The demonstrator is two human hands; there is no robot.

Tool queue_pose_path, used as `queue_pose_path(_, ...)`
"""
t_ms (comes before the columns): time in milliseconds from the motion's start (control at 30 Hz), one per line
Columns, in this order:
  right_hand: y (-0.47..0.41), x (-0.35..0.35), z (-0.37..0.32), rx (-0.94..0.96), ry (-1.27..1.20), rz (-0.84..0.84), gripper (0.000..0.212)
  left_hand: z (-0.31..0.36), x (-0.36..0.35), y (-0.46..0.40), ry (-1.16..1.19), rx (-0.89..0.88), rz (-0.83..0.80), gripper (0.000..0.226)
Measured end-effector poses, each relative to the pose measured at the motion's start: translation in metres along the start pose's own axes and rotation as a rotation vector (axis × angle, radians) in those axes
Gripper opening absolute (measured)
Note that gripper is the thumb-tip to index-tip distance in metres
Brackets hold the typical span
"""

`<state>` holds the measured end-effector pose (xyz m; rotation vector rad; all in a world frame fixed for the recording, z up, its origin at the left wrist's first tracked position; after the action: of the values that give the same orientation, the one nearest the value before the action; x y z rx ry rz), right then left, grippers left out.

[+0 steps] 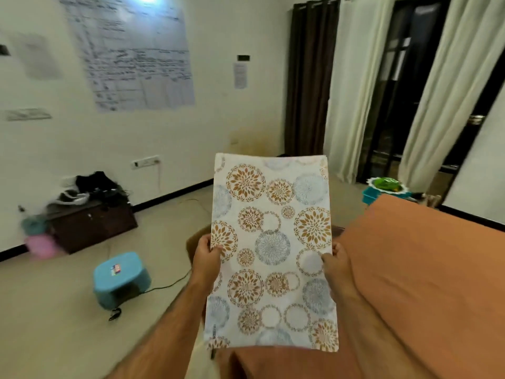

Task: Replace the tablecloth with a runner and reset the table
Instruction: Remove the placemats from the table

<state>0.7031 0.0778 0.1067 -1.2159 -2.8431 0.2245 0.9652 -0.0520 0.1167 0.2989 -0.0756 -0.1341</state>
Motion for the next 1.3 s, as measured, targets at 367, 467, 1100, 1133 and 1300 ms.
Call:
queue_pose_path(367, -0.001, -0.264, -0.025, 0.047, -0.024, -0.227, 0.023, 0.045, 0.232, -0.083, 0.131, -0.059, 0.171, 0.029)
queue_pose_path(467, -0.014, -0.317, -0.01, 0.031, -0.054, -0.286, 0.027, 0.036, 0.267, -0.114, 0.189, -0.039, 0.203, 0.026)
queue_pose_path(1100, -0.222, -0.608, 0.012, 0.03, -0.228, -0.362, 0.028, 0.145, 0.363, -0.42, 0.346, -0.158, 0.24, 0.024)
queue_pose_path(1133, -0.231, -0.617, 0.018, 0.026, -0.226, -0.352, 0.028, 0.146, 0.364, -0.44, 0.34, -0.152, 0.228, 0.024)
queue_pose_path(1300, -0.294, -0.667, 0.042, 0.037, -0.221, -0.225, 0.029, 0.172, 0.359, -0.557, 0.276, -0.151, 0.143, 0.025)
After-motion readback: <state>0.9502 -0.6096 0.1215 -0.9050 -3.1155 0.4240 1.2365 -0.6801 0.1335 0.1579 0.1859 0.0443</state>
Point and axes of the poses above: each hand's wrist, its own y-axis away from the middle knuckle, its own x-axis out of the back of the hand, z = x × y, the point moved 3 cm from there along -y, towards the middle knuckle, and after that the axes turned 12 degrees about x, right-handed, at the moved point
